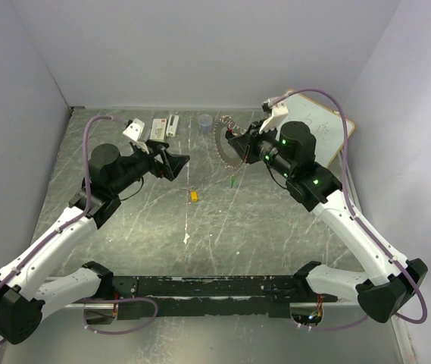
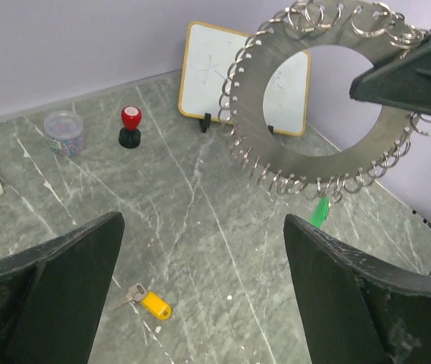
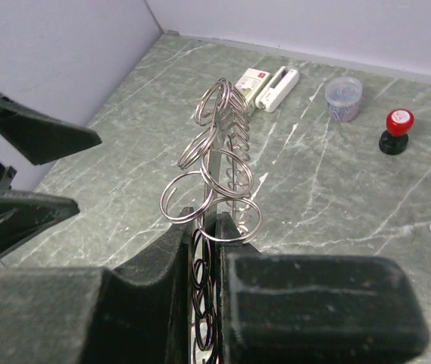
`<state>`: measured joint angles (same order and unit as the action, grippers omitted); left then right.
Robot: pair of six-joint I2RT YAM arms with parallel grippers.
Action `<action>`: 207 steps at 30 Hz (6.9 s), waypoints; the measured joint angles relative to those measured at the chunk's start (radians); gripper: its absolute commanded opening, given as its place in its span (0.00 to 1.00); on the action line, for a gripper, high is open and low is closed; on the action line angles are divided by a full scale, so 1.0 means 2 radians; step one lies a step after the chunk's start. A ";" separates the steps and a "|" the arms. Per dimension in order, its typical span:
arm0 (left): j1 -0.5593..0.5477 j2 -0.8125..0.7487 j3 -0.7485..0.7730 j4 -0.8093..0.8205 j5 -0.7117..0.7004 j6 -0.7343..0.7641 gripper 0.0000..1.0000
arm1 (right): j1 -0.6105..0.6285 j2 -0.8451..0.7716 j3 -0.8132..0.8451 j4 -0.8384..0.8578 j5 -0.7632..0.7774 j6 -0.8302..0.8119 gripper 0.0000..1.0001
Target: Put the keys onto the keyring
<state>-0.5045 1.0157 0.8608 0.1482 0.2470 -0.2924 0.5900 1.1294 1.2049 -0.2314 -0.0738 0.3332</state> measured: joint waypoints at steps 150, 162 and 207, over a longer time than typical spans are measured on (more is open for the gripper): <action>-0.058 0.389 0.016 0.025 -0.125 0.069 0.51 | -0.043 -0.007 0.047 -0.116 -0.014 0.115 0.00; -0.066 0.393 0.016 0.028 -0.130 0.077 0.36 | -0.043 -0.007 0.039 -0.116 -0.018 0.116 0.00; -0.077 0.334 0.022 0.014 -0.146 0.088 0.07 | -0.063 -0.010 0.030 -0.117 -0.025 0.114 0.00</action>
<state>-0.6582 1.6833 0.9043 0.1753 -0.0448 -0.1158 0.4633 1.1091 1.2652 -0.4652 -0.1242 0.5621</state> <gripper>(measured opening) 0.075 0.087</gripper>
